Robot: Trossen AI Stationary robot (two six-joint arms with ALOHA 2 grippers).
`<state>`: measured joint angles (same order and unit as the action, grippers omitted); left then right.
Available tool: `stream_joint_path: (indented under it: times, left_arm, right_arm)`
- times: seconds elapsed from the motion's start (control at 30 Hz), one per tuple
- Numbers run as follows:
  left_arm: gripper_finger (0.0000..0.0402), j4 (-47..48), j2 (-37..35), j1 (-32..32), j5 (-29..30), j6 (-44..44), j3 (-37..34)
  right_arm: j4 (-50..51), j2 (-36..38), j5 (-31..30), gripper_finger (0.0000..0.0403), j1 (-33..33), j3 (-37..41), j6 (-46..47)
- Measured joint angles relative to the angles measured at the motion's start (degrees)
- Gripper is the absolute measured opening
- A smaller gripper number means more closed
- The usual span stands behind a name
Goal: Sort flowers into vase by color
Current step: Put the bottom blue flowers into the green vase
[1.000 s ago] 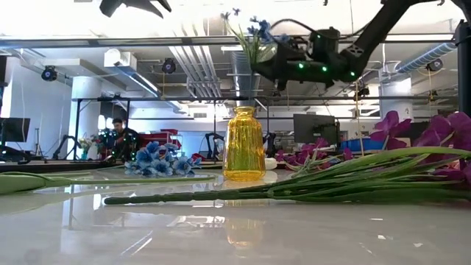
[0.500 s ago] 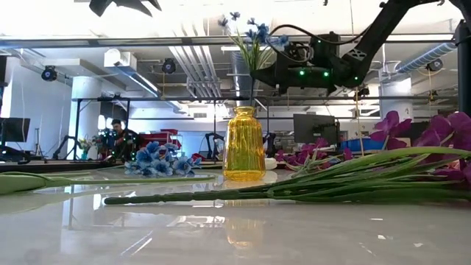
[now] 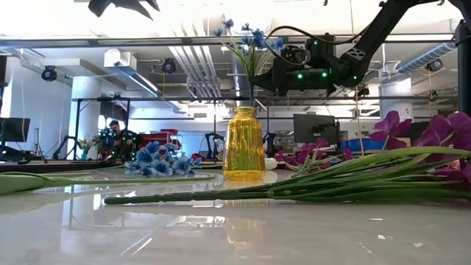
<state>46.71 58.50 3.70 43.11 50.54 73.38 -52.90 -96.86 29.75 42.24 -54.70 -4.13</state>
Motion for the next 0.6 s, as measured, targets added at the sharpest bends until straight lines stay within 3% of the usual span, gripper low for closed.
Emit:
stream_joint_path:
  times: [0.6]
  left_arm:
    - [0.0086, 3.65, 0.15, 0.33, 0.07, 1.48, -0.02]
  right_arm:
    - [4.3, 0.22, -1.33, 0.0141, 0.0, 0.0, 1.56]
